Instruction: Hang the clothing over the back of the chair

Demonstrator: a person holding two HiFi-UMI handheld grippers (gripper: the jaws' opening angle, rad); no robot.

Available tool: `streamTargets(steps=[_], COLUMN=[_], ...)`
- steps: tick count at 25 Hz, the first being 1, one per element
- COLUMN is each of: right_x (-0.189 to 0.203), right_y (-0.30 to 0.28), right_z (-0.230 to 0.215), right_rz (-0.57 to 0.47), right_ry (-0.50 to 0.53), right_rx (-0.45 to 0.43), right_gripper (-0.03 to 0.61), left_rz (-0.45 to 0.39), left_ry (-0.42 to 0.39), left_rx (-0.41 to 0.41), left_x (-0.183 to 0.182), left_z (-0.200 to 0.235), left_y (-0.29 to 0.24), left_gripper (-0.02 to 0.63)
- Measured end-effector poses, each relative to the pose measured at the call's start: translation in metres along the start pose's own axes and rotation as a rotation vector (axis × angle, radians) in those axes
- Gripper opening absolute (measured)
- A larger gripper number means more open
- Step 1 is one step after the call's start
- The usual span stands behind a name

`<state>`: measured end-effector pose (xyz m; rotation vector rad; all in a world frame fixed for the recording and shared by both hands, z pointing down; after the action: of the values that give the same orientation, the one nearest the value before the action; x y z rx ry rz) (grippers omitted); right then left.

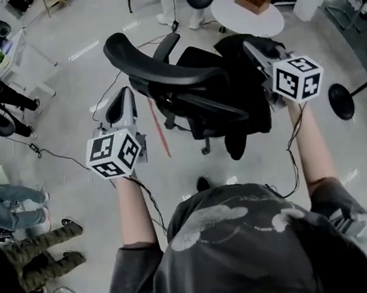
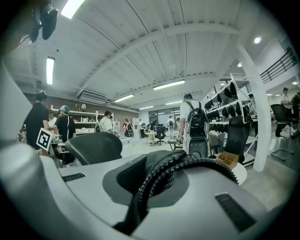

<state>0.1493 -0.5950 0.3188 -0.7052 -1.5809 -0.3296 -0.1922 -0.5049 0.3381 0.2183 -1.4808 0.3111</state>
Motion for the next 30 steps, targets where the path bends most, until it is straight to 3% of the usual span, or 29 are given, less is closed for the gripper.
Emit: streamTargets(steps=[12, 16, 26, 30], right_x=[-0.078, -0.104, -0.173, -0.181], right_y=[-0.084, -0.102, -0.103, -0.08], right_z=[0.055, 0.08, 0.147, 0.17], right_rz=[-0.055, -0.105, -0.234, -0.268], right_ry=[0.148, 0.175, 0.238, 0.231], right_rx=[-0.11, -0.184, -0.338, -0.393], right_gripper=[-0.006, -0.006, -0.005, -0.006], left_rz=[-0.063, -0.075, -0.081, -0.081], left_ry=[-0.009, -0.022, -0.025, -0.008], left_rx=[0.005, 0.005, -0.01, -0.03], left_x=[-0.027, -0.034, -0.041, -0.04], left_z=[0.054, 0.064, 0.058, 0.046], left_y=[-0.011, -0.013, -0.002, 0.015], left_gripper=[0.002, 0.002, 0.002, 0.002])
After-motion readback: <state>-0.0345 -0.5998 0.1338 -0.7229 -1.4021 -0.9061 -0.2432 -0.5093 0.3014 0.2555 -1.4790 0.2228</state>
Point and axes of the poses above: the fingertips, and each gripper's own axes: y backward along the fingers, z to its left, x out of its underside, the point moved 4 cm from there along y, backward along the fingers, and after that the axes turned 3 degrees about -y, right-handed, at the moved point
